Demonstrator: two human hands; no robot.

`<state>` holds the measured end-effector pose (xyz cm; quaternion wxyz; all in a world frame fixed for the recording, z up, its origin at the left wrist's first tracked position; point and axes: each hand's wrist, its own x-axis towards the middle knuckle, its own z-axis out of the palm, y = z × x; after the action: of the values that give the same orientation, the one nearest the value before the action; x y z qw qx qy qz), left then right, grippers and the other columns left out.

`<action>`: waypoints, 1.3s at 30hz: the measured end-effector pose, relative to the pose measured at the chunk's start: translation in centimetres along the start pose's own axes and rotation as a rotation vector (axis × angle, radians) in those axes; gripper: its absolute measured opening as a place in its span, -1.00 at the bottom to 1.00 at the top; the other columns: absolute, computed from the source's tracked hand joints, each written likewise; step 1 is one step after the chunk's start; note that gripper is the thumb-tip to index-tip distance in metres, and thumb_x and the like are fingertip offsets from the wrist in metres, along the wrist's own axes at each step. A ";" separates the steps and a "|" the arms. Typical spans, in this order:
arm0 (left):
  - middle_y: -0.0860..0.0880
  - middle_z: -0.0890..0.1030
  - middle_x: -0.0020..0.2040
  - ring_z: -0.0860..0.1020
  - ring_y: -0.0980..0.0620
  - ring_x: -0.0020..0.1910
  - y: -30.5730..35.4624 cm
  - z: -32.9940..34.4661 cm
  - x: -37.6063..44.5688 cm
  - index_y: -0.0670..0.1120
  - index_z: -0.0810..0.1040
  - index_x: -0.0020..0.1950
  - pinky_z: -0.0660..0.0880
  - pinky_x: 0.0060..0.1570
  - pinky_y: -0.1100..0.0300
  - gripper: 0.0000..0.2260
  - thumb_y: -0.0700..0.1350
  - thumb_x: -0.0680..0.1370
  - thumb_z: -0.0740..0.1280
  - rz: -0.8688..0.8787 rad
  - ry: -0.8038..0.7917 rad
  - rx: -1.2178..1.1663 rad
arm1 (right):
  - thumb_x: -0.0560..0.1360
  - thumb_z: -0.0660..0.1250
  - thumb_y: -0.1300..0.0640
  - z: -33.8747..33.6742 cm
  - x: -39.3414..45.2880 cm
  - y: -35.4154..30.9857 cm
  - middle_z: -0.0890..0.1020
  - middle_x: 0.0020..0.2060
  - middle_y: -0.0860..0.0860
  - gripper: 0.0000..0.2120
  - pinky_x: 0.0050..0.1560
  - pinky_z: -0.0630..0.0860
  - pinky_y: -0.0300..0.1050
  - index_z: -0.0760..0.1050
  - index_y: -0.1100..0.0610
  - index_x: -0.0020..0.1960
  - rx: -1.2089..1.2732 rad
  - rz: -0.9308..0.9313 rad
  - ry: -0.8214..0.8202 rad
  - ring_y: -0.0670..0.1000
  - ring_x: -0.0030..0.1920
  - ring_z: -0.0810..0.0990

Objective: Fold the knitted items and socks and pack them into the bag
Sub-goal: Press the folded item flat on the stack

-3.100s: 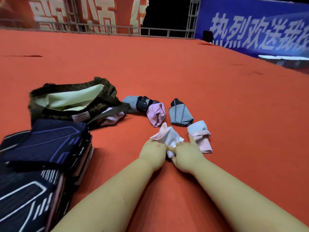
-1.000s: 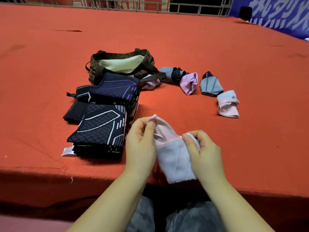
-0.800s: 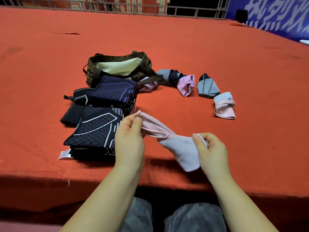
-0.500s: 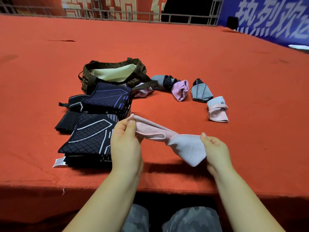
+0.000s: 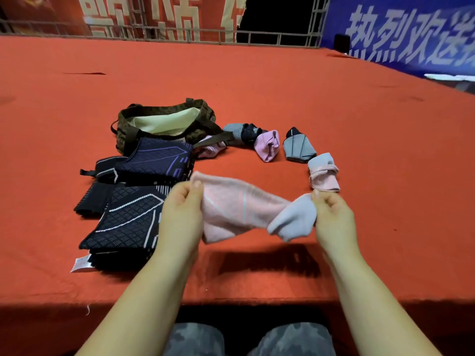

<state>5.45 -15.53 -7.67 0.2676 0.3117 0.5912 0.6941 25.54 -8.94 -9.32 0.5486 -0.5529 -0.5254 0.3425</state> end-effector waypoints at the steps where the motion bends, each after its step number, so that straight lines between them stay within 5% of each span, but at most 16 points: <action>1: -0.10 0.55 -0.20 0.46 0.00 -0.17 -0.9 0.1 0.0 -0.07 0.50 -0.23 0.43 -0.10 0.01 -0.77 -0.08 0.61 0.21 -0.039 -0.021 0.026 | 0.58 0.25 0.15 0.4 -0.3 0.2 0.54 -0.33 -0.05 -0.87 -0.37 0.35 -0.41 0.49 0.12 -0.13 0.020 0.032 -0.043 -0.09 -0.32 0.44; 3: -0.18 0.60 -0.11 0.52 -0.05 -0.11 -2.5 0.4 -0.1 -0.09 0.52 -0.19 0.48 0.01 -0.08 -0.77 -0.08 0.62 0.20 -0.144 -0.052 0.055 | 0.56 0.27 0.16 1.3 -0.8 1.0 0.61 -0.19 -0.01 -0.93 -0.24 0.42 -0.43 0.53 0.10 -0.02 0.044 0.117 -0.133 -0.06 -0.19 0.52; 5: -0.17 0.61 -0.10 0.55 -0.07 -0.14 -3.6 0.8 -0.4 -0.12 0.52 -0.12 0.52 -0.07 0.02 -0.79 -0.09 0.63 0.18 -0.209 -0.063 0.070 | 0.53 0.31 0.07 2.0 -1.5 1.9 0.58 0.08 0.05 -0.65 0.12 0.45 -0.27 0.44 0.10 0.30 -0.141 0.145 -0.237 -0.01 0.09 0.53; 7: -0.12 0.59 -0.04 0.55 -0.05 -0.11 -4.0 1.2 -0.9 -0.15 0.51 -0.01 0.49 -0.09 0.09 -0.79 -0.07 0.63 0.15 -0.192 -0.074 0.172 | 0.47 0.36 -0.03 2.6 -3.0 2.4 0.46 0.29 0.02 -0.40 0.35 0.30 -0.03 0.27 0.05 0.46 -0.504 -0.047 -0.223 0.05 0.32 0.39; 10: -0.08 0.56 0.02 0.52 -0.04 0.02 -4.5 1.3 -1.1 -0.17 0.47 0.13 0.40 -0.02 0.10 -0.78 -0.08 0.62 0.14 -0.157 -0.070 0.304 | 0.39 0.29 -0.05 3.5 -4.9 2.6 0.58 0.12 -0.01 -0.57 0.19 0.41 0.04 0.51 0.03 0.23 -0.689 -0.375 -0.157 0.14 0.20 0.50; 13: -0.09 0.57 0.04 0.53 -0.04 0.03 -4.4 1.3 -0.7 -0.15 0.48 0.12 0.44 0.04 0.05 -0.82 -0.11 0.59 0.19 -0.107 -0.094 0.323 | 0.49 0.28 0.00 4.1 -5.0 3.3 0.59 0.11 0.05 -0.73 0.17 0.37 -0.05 0.55 0.06 0.14 -0.777 -0.227 -0.315 0.12 0.22 0.47; 16: 0.01 0.54 0.00 0.51 -0.03 0.07 -3.6 1.5 -0.9 -0.05 0.44 0.10 0.41 0.08 0.10 -0.88 -0.15 0.58 0.24 -0.076 -0.130 0.337 | 0.50 0.30 0.00 4.3 -4.5 4.3 0.52 0.23 0.11 -0.73 0.18 0.34 -0.11 0.52 0.10 0.15 -0.746 -0.178 -0.289 0.09 0.25 0.45; 18: 0.02 0.51 0.09 0.46 -0.05 0.18 -3.2 1.2 -1.4 -0.05 0.43 0.20 0.32 0.17 0.12 -0.77 -0.16 0.54 0.28 0.117 -0.083 0.486 | 0.48 0.34 0.06 4.3 -4.4 5.0 0.50 0.23 0.06 -0.69 0.20 0.32 -0.13 0.49 0.12 0.19 -0.702 -0.182 -0.270 0.07 0.24 0.45; 20: -0.04 0.50 0.19 0.41 -0.07 0.22 -2.9 1.0 -1.8 -0.09 0.45 0.26 0.22 0.25 0.07 -0.62 -0.12 0.45 0.28 0.528 -0.028 0.770 | 0.42 0.42 0.12 4.1 -4.5 5.5 0.55 0.13 0.04 -0.69 0.17 0.36 -0.07 0.52 0.14 0.14 -0.678 -0.217 -0.231 0.10 0.16 0.51; 23: -0.02 0.60 0.07 0.54 -0.08 0.08 -4.0 1.6 -2.0 -0.07 0.56 0.15 0.26 0.15 0.11 -0.60 0.00 0.37 0.21 0.761 -0.266 0.889 | 0.22 0.57 0.06 4.1 -4.9 6.0 0.62 -0.13 -0.04 -0.70 0.00 0.37 -0.06 0.57 0.06 -0.11 -0.787 -0.332 -0.108 0.09 -0.16 0.58; 25: -0.04 0.63 0.06 0.60 -0.08 0.05 -5.6 2.2 -2.1 -0.08 0.60 0.10 0.33 0.14 0.10 -0.61 0.09 0.42 0.19 0.678 -0.516 1.058 | 0.17 0.59 0.00 4.0 -4.9 6.4 0.62 -0.23 -0.10 -0.70 0.00 0.28 -0.11 0.57 0.03 -0.18 -0.776 -0.360 -0.068 0.04 -0.24 0.59; 29: 0.03 0.31 0.47 0.24 0.06 0.46 -9.8 1.3 -1.5 0.03 0.26 0.48 0.09 0.41 0.18 -0.32 0.33 0.44 0.05 0.368 -0.752 1.178 | 0.28 0.33 -0.18 3.4 -4.8 7.5 0.65 -0.25 -0.15 -0.72 0.16 0.24 -0.07 0.61 -0.01 -0.18 -0.762 -0.371 -0.066 -0.03 -0.21 0.63; 34: 0.03 0.58 0.23 0.48 0.05 0.27 -9.6 1.3 -1.1 0.00 0.55 0.28 0.26 0.29 0.26 -0.59 -0.02 0.44 0.45 0.350 -0.561 0.936 | 0.42 0.18 -0.11 3.5 -4.6 8.4 0.62 -0.29 -0.10 -0.73 0.16 0.28 -0.05 0.56 0.01 -0.23 -0.664 -0.328 -0.124 0.01 -0.20 0.60; 39: 0.11 0.63 0.13 0.54 0.10 0.17 -8.5 1.4 -0.7 0.11 0.61 0.17 0.42 0.14 0.20 -0.76 -0.05 0.51 0.35 0.196 -0.469 0.914 | 0.54 0.24 0.06 2.8 -3.9 6.9 0.61 -0.30 -0.10 -0.81 -0.07 0.43 -0.07 0.47 0.03 -0.25 -0.360 -0.150 -0.110 0.03 -0.22 0.56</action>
<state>6.97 -13.79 -16.03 0.1632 0.5976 0.7260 0.2985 23.48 -10.91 -17.20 0.4354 -0.5817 -0.6471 0.2309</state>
